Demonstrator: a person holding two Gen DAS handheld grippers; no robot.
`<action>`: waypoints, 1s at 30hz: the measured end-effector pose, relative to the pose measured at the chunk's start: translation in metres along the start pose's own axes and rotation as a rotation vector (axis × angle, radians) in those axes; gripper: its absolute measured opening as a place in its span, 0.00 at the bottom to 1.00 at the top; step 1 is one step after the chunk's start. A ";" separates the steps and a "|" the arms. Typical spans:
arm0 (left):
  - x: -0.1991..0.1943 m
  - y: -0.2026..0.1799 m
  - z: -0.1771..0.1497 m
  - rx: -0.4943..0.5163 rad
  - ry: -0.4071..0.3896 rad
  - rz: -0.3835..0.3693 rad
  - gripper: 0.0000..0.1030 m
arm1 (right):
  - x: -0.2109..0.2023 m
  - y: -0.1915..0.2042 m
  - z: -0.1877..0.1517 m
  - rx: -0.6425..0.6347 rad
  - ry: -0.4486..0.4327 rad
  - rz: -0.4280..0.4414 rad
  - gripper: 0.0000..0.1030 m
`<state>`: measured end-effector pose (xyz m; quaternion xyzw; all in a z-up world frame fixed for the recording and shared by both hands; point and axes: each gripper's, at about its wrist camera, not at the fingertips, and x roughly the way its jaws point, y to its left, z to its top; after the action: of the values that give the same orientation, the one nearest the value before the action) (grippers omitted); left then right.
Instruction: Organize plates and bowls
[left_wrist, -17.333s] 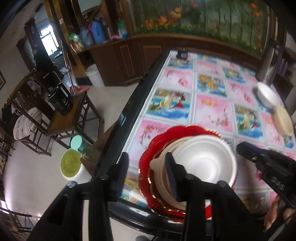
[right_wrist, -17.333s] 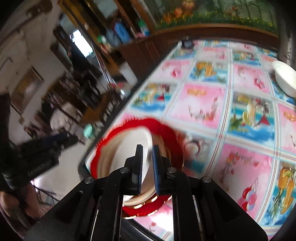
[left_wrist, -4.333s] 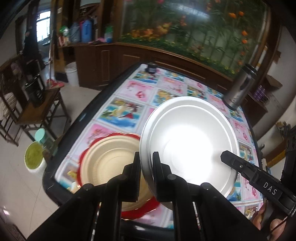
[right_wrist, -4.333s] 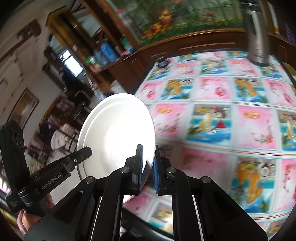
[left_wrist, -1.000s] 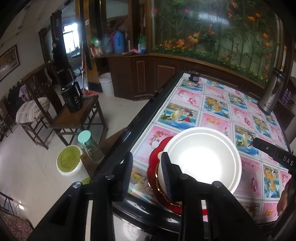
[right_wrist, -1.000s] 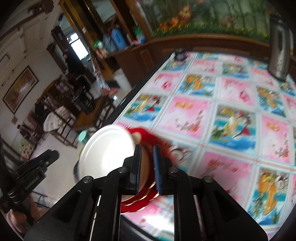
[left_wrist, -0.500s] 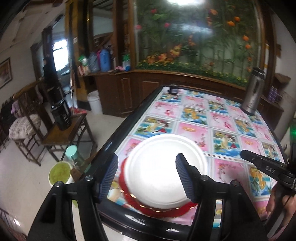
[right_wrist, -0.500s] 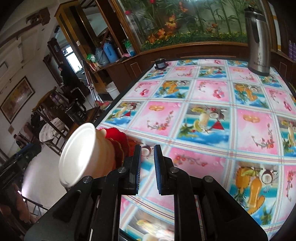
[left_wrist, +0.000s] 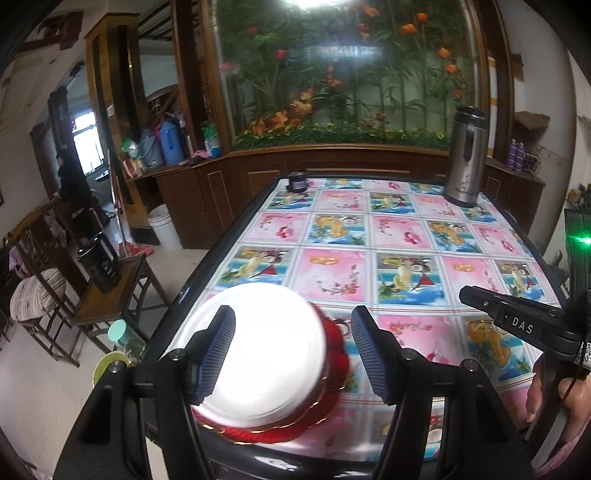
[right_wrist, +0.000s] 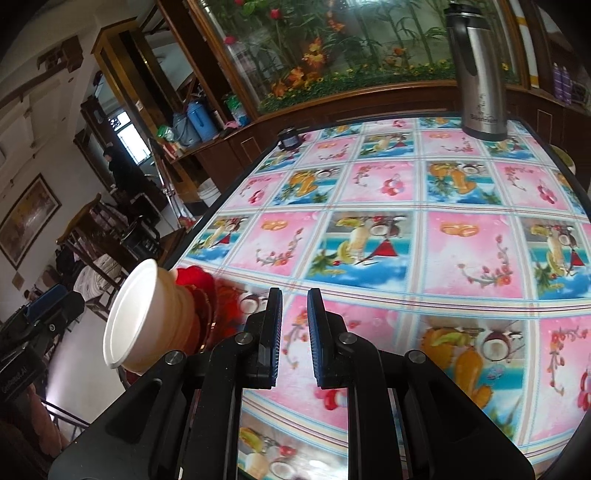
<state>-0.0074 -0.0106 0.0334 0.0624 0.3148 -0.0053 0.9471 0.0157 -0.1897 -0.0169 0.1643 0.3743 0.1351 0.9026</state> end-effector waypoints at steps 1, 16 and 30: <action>0.001 -0.004 0.001 0.005 0.001 -0.004 0.63 | -0.003 -0.005 0.001 0.005 -0.004 -0.007 0.13; 0.029 -0.079 0.027 0.062 0.036 -0.121 0.64 | -0.028 -0.078 0.017 0.078 -0.041 -0.102 0.13; 0.164 -0.160 0.014 0.038 0.181 -0.185 0.64 | 0.020 -0.172 0.017 0.112 0.001 -0.420 0.12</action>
<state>0.1246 -0.1657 -0.0720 0.0511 0.4030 -0.0930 0.9090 0.0622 -0.3421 -0.0865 0.1324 0.4075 -0.0771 0.9003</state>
